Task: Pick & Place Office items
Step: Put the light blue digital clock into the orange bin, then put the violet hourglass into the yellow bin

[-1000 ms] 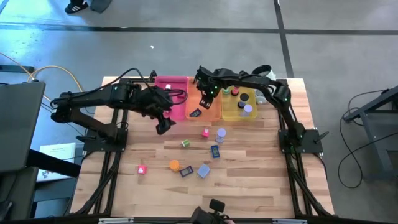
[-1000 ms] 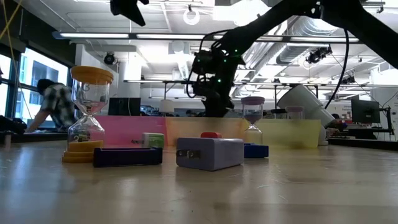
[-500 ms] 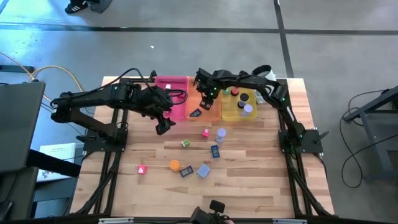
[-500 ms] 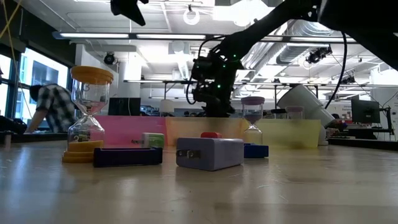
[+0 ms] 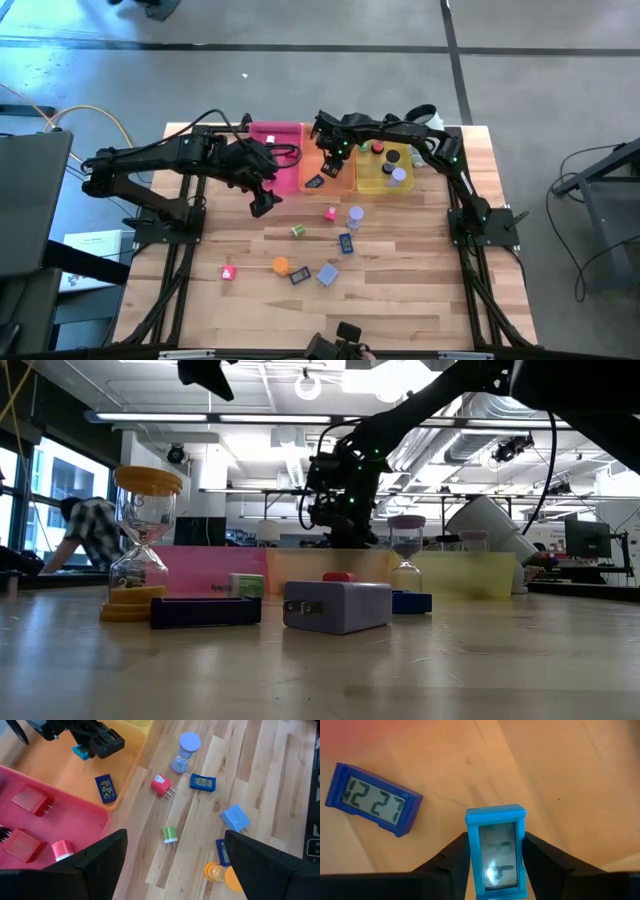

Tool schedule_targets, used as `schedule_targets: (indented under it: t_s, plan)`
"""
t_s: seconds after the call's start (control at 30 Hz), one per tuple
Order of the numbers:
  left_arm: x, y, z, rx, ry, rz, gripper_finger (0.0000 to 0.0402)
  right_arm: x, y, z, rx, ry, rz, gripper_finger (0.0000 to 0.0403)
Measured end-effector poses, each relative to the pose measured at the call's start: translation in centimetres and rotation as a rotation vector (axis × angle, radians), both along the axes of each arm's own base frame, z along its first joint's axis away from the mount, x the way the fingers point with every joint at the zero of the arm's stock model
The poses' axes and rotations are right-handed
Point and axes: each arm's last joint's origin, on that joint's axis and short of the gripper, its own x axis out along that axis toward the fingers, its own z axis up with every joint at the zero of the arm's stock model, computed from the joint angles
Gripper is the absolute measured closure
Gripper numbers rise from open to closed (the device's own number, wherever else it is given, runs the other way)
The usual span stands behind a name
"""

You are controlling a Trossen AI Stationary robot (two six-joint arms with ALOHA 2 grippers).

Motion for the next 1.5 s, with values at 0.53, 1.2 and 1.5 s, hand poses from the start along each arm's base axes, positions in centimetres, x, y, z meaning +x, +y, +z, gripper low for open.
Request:
schedule_targets:
  t_s: [0.53, 1.2, 1.5]
  plan:
    - [0.0, 0.0, 0.0, 0.000, 0.000, 0.000, 0.0077, -0.1, 0.0, 1.1, -0.049, -0.014, 0.007, 0.0192]
    - [0.0, 0.0, 0.0, -0.023, -0.004, 0.026, 0.0077, -3.1, 3.4, 13.7, -0.262, -0.240, 0.023, 0.0193]
    - [0.0, 0.0, 0.0, -0.035, -0.011, 0.038, 0.0077, -5.9, 9.2, 22.2, -0.261, -0.563, 0.242, 0.0192]
